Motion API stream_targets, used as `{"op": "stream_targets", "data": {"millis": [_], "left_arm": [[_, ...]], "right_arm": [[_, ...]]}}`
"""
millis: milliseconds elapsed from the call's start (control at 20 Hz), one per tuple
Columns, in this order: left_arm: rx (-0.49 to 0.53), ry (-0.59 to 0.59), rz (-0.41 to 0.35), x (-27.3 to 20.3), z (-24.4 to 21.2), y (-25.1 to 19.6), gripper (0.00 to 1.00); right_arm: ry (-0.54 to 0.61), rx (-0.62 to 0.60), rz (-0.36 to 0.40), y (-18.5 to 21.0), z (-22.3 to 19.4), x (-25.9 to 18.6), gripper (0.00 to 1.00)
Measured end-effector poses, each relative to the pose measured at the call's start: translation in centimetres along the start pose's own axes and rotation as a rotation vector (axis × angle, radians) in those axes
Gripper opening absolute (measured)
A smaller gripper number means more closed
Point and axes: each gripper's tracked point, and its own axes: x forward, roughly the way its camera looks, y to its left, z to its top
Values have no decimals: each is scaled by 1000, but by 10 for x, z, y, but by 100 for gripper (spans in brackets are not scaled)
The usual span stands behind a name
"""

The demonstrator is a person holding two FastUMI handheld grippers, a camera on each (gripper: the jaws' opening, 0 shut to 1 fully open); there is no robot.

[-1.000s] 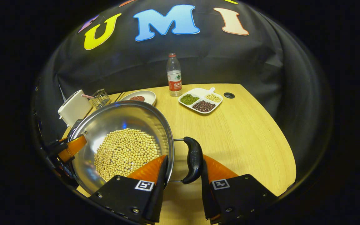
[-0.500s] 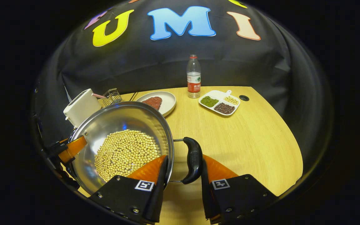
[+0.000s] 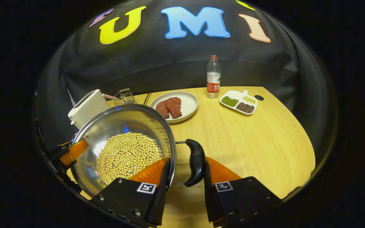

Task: First push the handle of the pot to place it horizontally, then grasp the pot with both hands and set it on the induction cooktop.

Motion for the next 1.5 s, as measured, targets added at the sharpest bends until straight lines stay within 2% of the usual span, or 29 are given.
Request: {"op": "stream_targets", "data": {"millis": [600,650,700,750,800,850,950,1050,1150,1200,1250,1300,1400,1450,1500], "left_arm": [[-10,11,30,21,-1,87,67],[-9,11,33,22,-2,92,63],[-8,13,36,24,-4,96,63],[-9,16,39,25,-7,99,67],[-14,16,40,26,-8,102,67],[-21,16,40,25,-8,105,67],[-33,19,39,28,-11,110,71],[-42,5,48,26,-11,112,66],[-8,-88,70,20,14,114,84],[0,-125,74,23,25,112,91],[9,-157,80,6,36,107,98],[16,-183,79,-2,47,101,98],[25,-238,76,-19,65,84,100],[26,-265,67,-30,73,73,97],[24,-295,58,-41,83,61,100]], "right_arm": [[3,-8,23,80,-1,21,52],[8,-8,24,84,-3,23,52],[12,-8,25,87,-3,25,52],[19,-8,27,90,-6,26,52],[2,-9,25,91,-2,26,46],[4,-12,26,93,-5,30,52],[-7,-12,29,96,-1,30,52],[-15,-8,53,103,1,30,54],[-74,-5,76,103,17,23,65],[-109,-12,85,103,27,14,83],[-143,-21,89,100,32,9,100],[-182,-30,90,94,42,-2,96],[-259,-42,76,75,60,-20,96],[-300,-46,64,63,69,-31,96],[-339,-53,51,51,75,-44,96]]}}
